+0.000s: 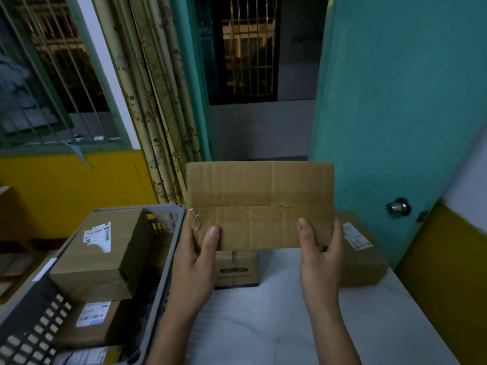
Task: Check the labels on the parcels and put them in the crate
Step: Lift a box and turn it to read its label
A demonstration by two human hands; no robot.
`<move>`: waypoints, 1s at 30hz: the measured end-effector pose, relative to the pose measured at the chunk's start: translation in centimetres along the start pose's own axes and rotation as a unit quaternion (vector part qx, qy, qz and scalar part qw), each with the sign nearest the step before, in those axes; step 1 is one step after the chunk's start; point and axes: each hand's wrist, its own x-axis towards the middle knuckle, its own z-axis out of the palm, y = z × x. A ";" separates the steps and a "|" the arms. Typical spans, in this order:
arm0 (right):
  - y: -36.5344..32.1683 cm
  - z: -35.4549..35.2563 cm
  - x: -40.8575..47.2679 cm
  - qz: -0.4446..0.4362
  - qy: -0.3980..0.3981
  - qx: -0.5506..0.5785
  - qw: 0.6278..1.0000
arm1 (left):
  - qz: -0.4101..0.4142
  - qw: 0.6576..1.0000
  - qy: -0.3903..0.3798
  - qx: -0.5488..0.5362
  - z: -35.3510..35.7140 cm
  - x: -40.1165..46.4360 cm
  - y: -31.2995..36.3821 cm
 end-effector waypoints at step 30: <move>-1.4 -0.6 1.2 0.015 -0.103 -0.102 0.989 | -0.065 0.994 0.084 0.037 -0.8 0.7 -0.4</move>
